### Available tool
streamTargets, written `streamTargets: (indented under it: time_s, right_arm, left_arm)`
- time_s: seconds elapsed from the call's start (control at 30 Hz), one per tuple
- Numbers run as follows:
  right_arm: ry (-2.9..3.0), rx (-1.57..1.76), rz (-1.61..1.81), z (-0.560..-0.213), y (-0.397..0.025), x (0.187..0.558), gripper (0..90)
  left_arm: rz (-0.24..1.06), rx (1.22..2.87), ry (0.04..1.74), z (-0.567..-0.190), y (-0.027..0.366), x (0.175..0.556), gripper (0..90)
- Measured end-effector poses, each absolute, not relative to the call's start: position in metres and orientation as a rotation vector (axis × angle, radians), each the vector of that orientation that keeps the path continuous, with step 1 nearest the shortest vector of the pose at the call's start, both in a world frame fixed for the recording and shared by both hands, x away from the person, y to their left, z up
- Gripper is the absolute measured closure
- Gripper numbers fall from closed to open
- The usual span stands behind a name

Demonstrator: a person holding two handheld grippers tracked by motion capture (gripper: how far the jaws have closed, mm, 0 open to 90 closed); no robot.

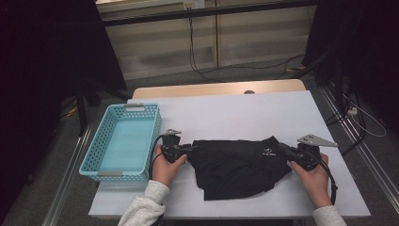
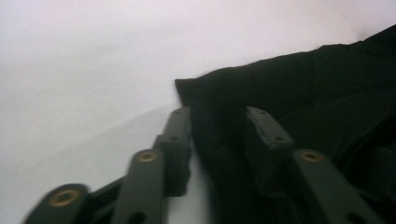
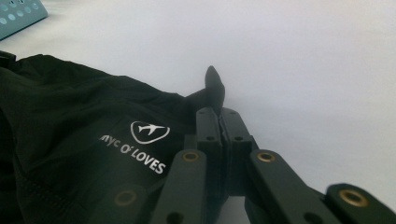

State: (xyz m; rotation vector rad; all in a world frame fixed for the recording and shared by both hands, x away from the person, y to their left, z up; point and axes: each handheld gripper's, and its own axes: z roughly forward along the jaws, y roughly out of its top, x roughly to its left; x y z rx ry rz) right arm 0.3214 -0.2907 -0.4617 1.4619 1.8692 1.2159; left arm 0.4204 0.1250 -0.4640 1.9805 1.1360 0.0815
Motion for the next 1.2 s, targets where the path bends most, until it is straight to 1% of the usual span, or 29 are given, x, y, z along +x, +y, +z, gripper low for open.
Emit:
streamTargets:
  time_s: [0.03, 0.07, 0.1, 0.17, 0.2, 0.5, 0.7, 0.97, 1.2]
  right_arm:
    - [1.872, 1.458, 1.217, -0.461, -0.291, 0.321, 87.9]
    - [1.872, 1.458, 1.217, -0.461, -0.291, 0.321, 87.9]
    - [1.872, 1.456, 1.216, -0.461, -0.291, 0.321, 87.9]
    - [1.866, 1.448, 1.226, -0.459, -0.29, 0.32, 87.9]
    - [1.866, 1.442, 1.234, -0.459, -0.29, 0.319, 87.9]
    - [1.844, 1.395, 1.294, -0.446, -0.288, 0.315, 87.9]
    - [1.846, 1.38, 1.305, -0.444, -0.283, 0.314, 87.9]
    - [1.831, 1.372, 1.323, -0.44, -0.284, 0.315, 87.9]
    - [1.821, 1.356, 1.35, -0.432, -0.284, 0.316, 87.9]
  left_arm:
    - [0.071, 1.991, 1.135, -0.464, 0.123, 0.42, 72.7]
    - [0.071, 1.991, 1.135, -0.464, 0.123, 0.42, 76.1]
    - [0.06, 1.996, 1.136, -0.464, 0.123, 0.42, 76.1]
    - [0.051, 1.998, 1.142, -0.464, 0.122, 0.419, 84.3]
    - [0.053, 2.005, 1.143, -0.463, 0.121, 0.419, 85.0]
    - [0.141, 1.947, 1.1, -0.443, 0.13, 0.411, 86.0]
    - [0.163, 1.92, 1.085, -0.436, 0.136, 0.409, 86.2]
    - [0.16, 1.917, 1.059, -0.428, 0.14, 0.407, 86.4]
    - [0.167, 1.89, 1.043, -0.413, 0.143, 0.41, 86.4]
